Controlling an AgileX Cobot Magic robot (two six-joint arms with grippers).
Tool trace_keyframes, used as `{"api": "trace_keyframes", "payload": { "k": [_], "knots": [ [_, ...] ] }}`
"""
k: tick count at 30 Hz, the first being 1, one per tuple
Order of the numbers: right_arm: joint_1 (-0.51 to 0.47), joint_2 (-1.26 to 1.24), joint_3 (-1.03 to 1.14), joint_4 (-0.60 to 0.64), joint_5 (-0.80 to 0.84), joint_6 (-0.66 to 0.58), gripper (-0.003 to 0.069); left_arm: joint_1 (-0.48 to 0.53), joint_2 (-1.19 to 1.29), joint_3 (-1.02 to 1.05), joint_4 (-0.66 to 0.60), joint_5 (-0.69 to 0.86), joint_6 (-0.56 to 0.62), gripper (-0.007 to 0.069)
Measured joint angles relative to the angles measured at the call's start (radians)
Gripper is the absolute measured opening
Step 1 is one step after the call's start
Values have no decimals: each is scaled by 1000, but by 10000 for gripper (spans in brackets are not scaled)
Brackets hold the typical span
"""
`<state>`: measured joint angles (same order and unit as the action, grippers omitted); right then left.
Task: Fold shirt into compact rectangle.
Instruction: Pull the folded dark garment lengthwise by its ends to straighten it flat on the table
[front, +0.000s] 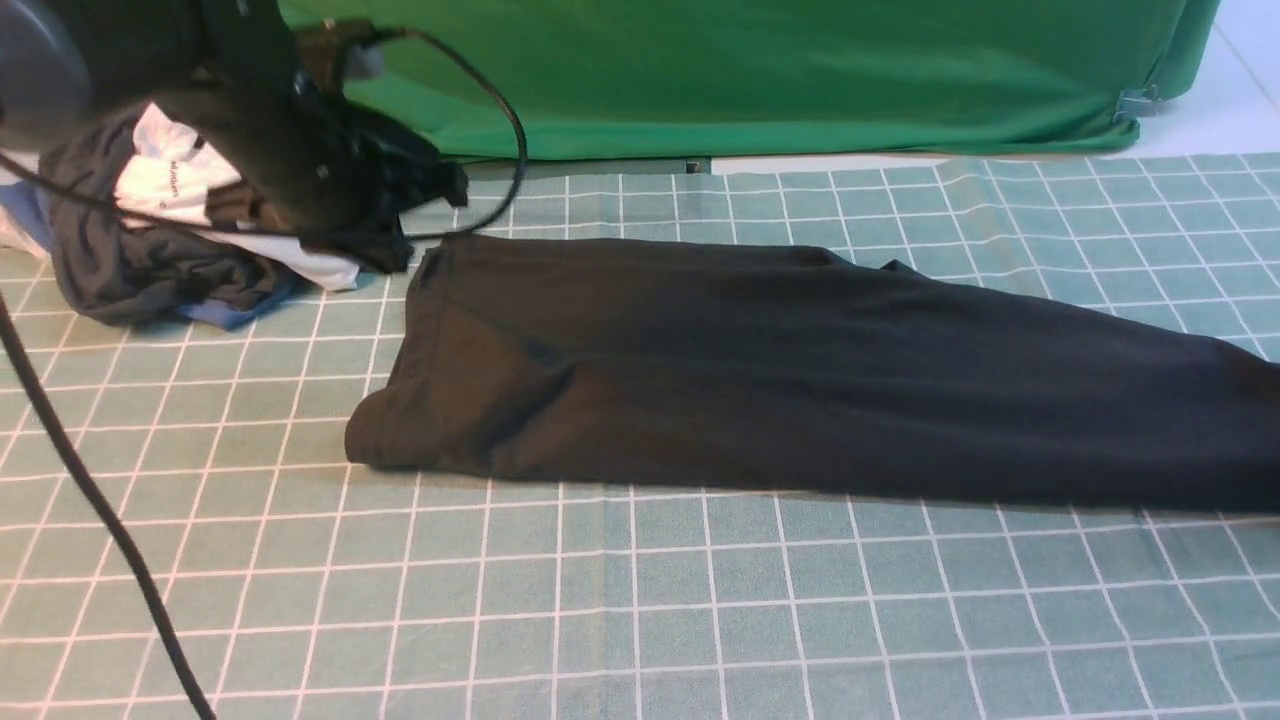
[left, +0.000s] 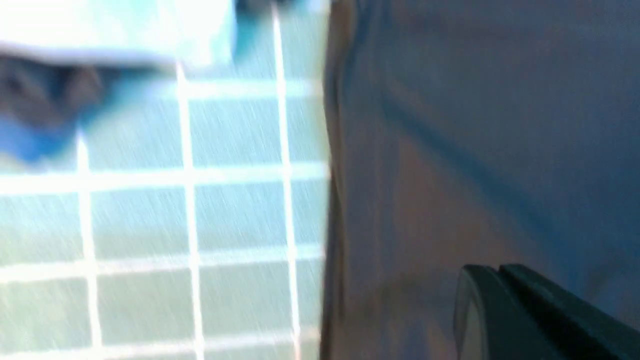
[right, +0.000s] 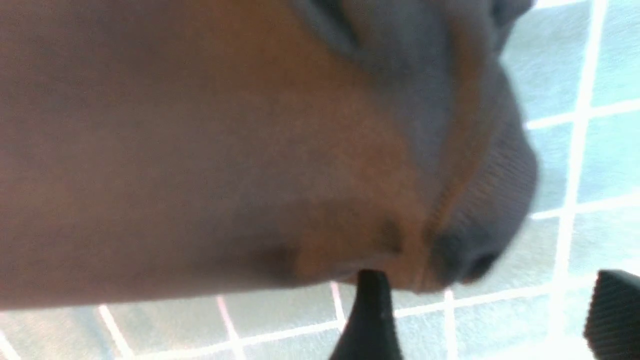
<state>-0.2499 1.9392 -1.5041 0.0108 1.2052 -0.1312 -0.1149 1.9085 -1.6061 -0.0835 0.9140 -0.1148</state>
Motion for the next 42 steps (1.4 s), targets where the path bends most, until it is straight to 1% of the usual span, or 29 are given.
{"api": "trace_keyframes", "payload": {
  "k": [3, 4, 7, 8, 9, 11, 13, 14, 15, 18, 20, 22, 24, 26, 27, 28, 30, 32, 36, 42],
  "knots": [
    [42, -58, -2, -2, -11, -1, 500, 4, 67, -81, 13, 9, 14, 64],
    [42, -62, -2, -2, -12, -1, 500, 5, 78, -87, 15, 9, 15, 68],
    [101, -111, -4, 0, -37, -5, 478, 5, 175, -177, 23, 8, 22, 175],
    [119, -121, -4, 1, -45, -6, 477, 5, 219, -206, 32, -2, 23, 223],
    [125, -122, -4, 1, -46, -6, 477, 5, 219, -210, 32, -5, 23, 231],
    [152, -126, -4, 1, -50, -7, 474, 5, 294, -261, 52, -43, 25, 341],
    [165, -126, -4, 1, -53, -8, 474, 5, 331, -281, 58, -75, 25, 386],
    [172, -126, -4, 1, -57, -8, 474, 5, 353, -292, 61, -100, 33, 421],
    [175, -126, -4, 1, -62, -8, 473, 5, 369, -295, 67, -124, 37, 439],
    [180, -126, -4, 1, -70, -8, 473, 5, 395, -296, 83, -169, 40, 454],
    [179, -126, -4, 1, -73, -8, 473, 5, 419, -296, 94, -202, 40, 445],
    [179, -126, -4, 1, -80, -8, 472, 5, 431, -296, 97, -205, 41, 409],
    [179, -126, -4, 1, -96, -8, 470, 5, 436, -296, 97, -200, 41, 318],
    [179, -126, -4, 5, -112, -10, 460, 5, 437, -298, 97, -189, 44, 190],
    [179, -126, -4, 8, -116, -12, 459, 5, 437, -298, 97, -189, 44, 175],
    [180, -126, -4, 17, -129, -17, 444, 5, 433, -299, 99, -182, 48, 84],
    [184, -126, -4, 30, -139, -28, 427, 5, 420, -299, 111, -171, 51, 38],
    [190, -126, -4, 42, -151, -31, 409, 5, 396, -299, 119, -167, 60, 23],
    [206, -126, -4, 51, -181, -34, 401, 5, 340, -299, 125, -184, 72, 21],
    [211, -126, -4, 54, -225, -34, 400, 5, 318, -304, 155, -290, 72, 21]
  ]
}}
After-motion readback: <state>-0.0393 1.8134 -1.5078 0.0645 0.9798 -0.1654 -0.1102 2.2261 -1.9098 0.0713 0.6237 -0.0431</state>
